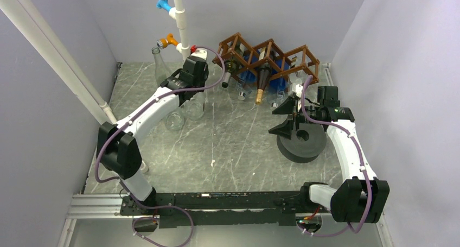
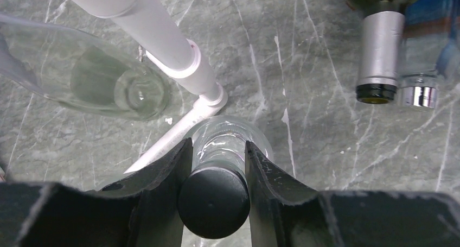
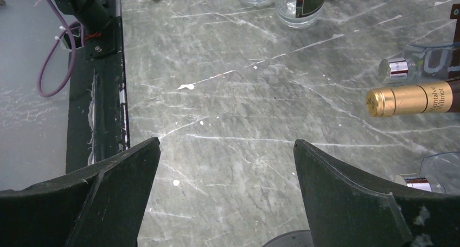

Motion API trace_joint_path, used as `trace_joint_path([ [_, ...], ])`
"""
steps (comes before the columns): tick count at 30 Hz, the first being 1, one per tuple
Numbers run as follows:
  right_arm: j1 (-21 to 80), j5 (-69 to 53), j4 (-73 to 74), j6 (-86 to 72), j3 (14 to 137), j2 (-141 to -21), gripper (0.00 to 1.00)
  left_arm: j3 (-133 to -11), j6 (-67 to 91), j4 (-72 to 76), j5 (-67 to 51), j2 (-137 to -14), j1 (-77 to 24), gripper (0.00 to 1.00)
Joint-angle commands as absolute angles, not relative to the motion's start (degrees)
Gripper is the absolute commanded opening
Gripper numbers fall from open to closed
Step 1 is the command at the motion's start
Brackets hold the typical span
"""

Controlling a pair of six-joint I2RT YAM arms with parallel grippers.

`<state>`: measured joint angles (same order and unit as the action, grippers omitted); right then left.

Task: Take the wine bottle off the wine rack
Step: Place the wine bottle at the center of the board.

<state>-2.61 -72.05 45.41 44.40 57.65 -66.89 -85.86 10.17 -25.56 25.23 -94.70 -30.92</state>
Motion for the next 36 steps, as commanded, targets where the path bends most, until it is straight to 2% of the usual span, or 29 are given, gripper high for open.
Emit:
trace_joint_path([
  [1,-2.95,-73.21,44.21,45.97,57.48,-66.01,0.96,-90.9,9.28,-16.34,26.11,-93.23,-29.56,0.0],
  [8,-2.99,-73.1,44.29,46.05,57.48,-66.13,0.96,-90.5,9.41,-15.75,26.18,-93.76,-28.22,0.0],
  [17,-2.99,-72.87,44.38,46.23,57.48,-66.28,0.96,-90.68,10.63,-17.79,27.22,-93.71,-27.97,0.38],
  [21,-2.99,-72.94,44.36,46.14,57.48,-66.34,0.96,-91.11,10.85,-18.58,27.34,-93.12,-27.99,0.5],
  [36,-3.25,-73.0,44.47,46.31,57.57,-66.05,0.96,-91.4,10.25,-21.18,24.04,-87.06,-27.99,0.72],
])
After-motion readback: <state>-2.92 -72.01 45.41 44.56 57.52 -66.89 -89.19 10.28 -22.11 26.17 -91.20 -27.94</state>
